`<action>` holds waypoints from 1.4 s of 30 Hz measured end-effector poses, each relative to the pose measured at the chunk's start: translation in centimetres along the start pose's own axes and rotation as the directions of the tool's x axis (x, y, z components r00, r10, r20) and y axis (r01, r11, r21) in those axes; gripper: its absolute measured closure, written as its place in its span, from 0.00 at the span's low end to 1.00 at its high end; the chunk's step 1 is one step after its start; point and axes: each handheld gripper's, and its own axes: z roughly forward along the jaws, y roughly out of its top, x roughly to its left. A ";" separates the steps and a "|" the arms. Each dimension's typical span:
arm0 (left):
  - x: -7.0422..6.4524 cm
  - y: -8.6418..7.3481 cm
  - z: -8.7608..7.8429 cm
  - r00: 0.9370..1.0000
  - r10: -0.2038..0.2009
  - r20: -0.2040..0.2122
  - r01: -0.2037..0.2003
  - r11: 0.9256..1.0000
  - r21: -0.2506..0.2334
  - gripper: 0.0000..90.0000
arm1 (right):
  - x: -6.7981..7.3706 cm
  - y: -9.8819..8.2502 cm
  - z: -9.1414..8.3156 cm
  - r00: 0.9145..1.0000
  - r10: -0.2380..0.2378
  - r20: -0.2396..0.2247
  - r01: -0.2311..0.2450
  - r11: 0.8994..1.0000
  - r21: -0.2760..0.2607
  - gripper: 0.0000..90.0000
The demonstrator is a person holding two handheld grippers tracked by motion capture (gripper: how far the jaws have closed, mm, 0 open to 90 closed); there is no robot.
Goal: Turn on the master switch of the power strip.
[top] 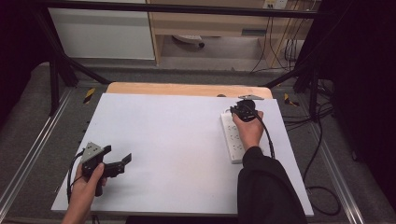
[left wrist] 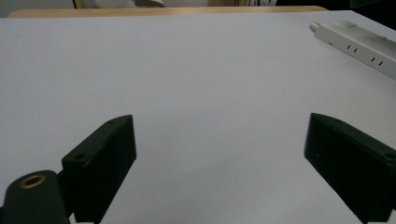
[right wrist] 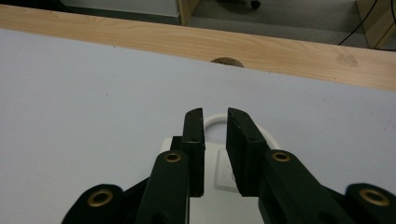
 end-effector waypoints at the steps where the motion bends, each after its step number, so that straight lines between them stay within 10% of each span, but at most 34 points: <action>1: 0.0 0.0 0.0 1.000 0.000 0.001 0.000 1.000 0.001 0.10 | 0.0 0.0 0.0 1.000 0.005 -0.006 -0.005 1.000 -0.007 0.83; 11: 0.0 0.0 0.0 1.000 0.000 0.000 0.000 1.000 0.000 0.10 | -0.2 0.4 -0.5 1.000 0.026 -0.017 -0.027 0.999 -0.025 0.71; 29: 0.1 -0.1 -0.1 1.000 -0.001 -0.003 0.001 1.000 0.004 0.10 | -0.3 1.2 -2.3 0.996 0.063 -0.059 -0.065 0.997 -0.031 0.11; 42: 0.3 -0.2 -0.2 1.000 -0.005 -0.010 0.006 1.000 0.007 0.10 | -0.2 1.5 -5.1 0.997 0.029 -0.070 -0.031 0.999 -0.032 0.04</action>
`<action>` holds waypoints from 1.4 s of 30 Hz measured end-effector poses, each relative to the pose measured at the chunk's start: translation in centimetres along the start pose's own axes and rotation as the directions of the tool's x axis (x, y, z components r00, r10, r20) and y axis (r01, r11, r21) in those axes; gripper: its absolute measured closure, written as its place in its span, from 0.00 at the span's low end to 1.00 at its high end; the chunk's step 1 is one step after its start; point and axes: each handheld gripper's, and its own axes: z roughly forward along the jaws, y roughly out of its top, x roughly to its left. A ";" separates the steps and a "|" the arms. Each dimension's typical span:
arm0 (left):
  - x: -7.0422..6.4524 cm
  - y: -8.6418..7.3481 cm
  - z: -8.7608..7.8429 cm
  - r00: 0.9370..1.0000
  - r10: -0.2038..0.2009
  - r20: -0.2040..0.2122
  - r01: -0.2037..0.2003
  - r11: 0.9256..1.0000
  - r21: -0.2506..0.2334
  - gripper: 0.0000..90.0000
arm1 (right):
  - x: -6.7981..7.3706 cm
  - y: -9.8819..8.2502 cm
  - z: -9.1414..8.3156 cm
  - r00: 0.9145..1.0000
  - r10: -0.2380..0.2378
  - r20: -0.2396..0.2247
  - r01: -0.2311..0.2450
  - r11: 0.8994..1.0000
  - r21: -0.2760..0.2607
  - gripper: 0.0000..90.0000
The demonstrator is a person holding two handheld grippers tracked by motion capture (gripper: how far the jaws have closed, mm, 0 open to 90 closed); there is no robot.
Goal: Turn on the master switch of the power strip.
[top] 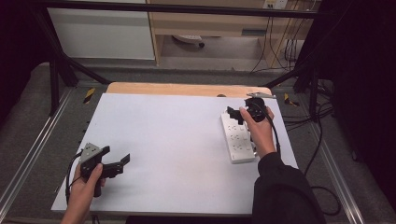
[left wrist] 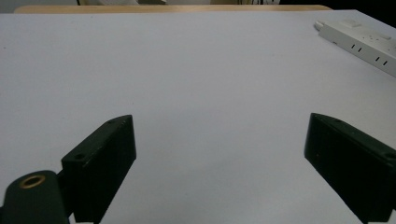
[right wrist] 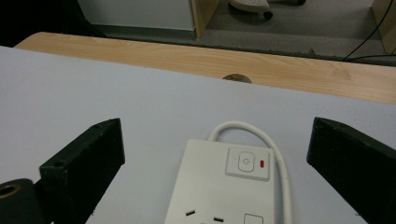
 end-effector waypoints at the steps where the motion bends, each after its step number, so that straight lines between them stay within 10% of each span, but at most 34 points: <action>1: 0.0 0.0 0.0 1.000 0.000 -0.001 0.000 1.000 0.002 0.10 | 0.0 0.0 -0.3 1.000 -0.003 -0.006 0.003 1.000 -0.003 0.05; 42: 0.6 -0.6 -1.6 1.000 -0.023 -0.019 0.023 1.000 -0.013 0.10 | -1.2 -3.8 -9.3 0.995 -0.047 -0.087 0.037 0.993 -0.113 0.07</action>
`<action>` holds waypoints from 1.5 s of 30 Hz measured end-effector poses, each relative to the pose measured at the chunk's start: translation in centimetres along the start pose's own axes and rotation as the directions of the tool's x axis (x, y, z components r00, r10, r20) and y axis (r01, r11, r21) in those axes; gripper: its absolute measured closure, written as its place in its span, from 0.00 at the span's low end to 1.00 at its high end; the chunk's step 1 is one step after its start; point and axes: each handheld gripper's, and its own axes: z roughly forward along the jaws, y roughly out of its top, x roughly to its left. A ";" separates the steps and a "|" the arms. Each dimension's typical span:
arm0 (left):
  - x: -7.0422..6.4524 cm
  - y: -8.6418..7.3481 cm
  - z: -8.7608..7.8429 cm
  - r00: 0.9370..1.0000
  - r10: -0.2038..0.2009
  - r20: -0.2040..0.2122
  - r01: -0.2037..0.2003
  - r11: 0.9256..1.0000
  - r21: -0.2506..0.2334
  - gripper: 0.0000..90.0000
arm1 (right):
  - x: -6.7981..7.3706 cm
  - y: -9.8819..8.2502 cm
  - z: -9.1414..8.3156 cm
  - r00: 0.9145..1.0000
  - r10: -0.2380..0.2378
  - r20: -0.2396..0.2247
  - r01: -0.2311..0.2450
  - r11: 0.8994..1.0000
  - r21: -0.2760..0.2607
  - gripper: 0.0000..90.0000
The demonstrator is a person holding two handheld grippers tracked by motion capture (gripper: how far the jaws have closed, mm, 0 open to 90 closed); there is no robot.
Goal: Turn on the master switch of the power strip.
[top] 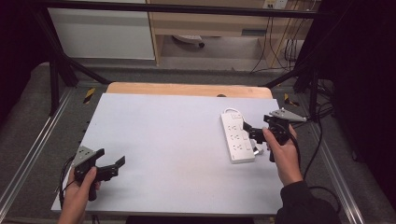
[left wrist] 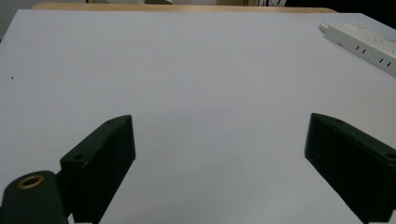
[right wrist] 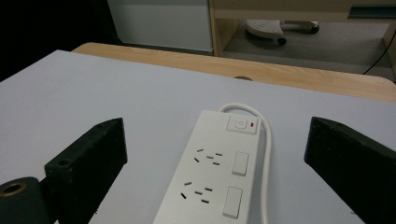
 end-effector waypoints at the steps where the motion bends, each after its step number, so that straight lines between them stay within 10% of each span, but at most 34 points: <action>1: 0.0 0.0 -0.1 1.000 0.001 0.001 -0.001 1.000 -0.001 0.10 | 0.0 -0.1 -0.2 1.000 0.002 -0.001 -0.002 1.000 -0.005 0.07; 24: -0.1 -0.2 -0.9 1.000 0.005 0.007 -0.005 1.000 -0.013 0.09 | 0.4 -4.3 -4.2 0.998 -0.061 0.002 0.061 0.995 -0.083 0.06; 45: -0.2 -0.2 -0.8 1.000 0.016 0.010 -0.016 1.000 -0.009 0.09 | 0.4 -9.7 -5.8 0.998 -0.062 0.011 0.063 0.998 -0.026 0.05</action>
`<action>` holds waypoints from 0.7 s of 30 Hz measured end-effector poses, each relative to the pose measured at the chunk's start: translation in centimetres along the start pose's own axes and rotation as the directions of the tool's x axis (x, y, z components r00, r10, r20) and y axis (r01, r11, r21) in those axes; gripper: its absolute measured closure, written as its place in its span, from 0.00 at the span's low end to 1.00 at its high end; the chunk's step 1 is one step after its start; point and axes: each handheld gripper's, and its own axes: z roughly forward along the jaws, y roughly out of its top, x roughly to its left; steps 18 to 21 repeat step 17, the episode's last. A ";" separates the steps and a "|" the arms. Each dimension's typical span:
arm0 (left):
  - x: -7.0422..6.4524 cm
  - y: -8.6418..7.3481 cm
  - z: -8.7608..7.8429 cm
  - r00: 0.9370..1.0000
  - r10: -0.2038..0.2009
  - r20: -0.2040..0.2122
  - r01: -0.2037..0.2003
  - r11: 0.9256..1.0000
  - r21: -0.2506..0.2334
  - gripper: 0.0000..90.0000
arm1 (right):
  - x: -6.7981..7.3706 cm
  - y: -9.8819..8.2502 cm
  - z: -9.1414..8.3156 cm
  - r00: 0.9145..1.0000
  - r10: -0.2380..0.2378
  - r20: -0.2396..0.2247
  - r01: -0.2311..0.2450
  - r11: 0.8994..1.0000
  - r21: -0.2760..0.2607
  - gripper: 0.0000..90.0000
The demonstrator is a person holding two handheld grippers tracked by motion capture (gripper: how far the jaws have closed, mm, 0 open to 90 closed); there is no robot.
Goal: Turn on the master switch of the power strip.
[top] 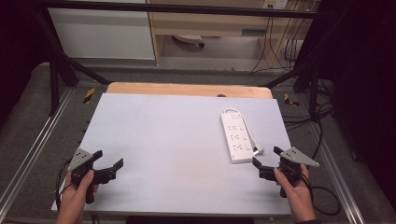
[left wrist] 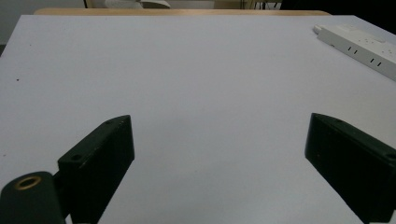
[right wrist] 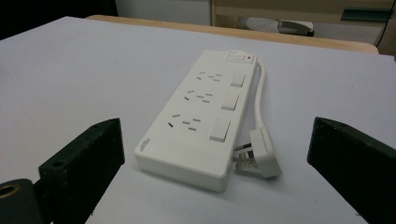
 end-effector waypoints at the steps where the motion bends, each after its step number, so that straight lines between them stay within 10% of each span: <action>1: 0.0 0.0 0.0 1.000 0.001 0.000 -0.001 1.000 0.001 0.09 | 0.1 -0.3 0.0 1.000 0.005 -0.001 -0.005 1.000 0.003 0.05; 21: -0.1 0.0 0.2 1.000 0.011 0.000 -0.011 1.000 0.001 0.09 | 0.5 -3.2 1.3 0.998 -0.056 0.023 0.050 0.977 0.209 0.05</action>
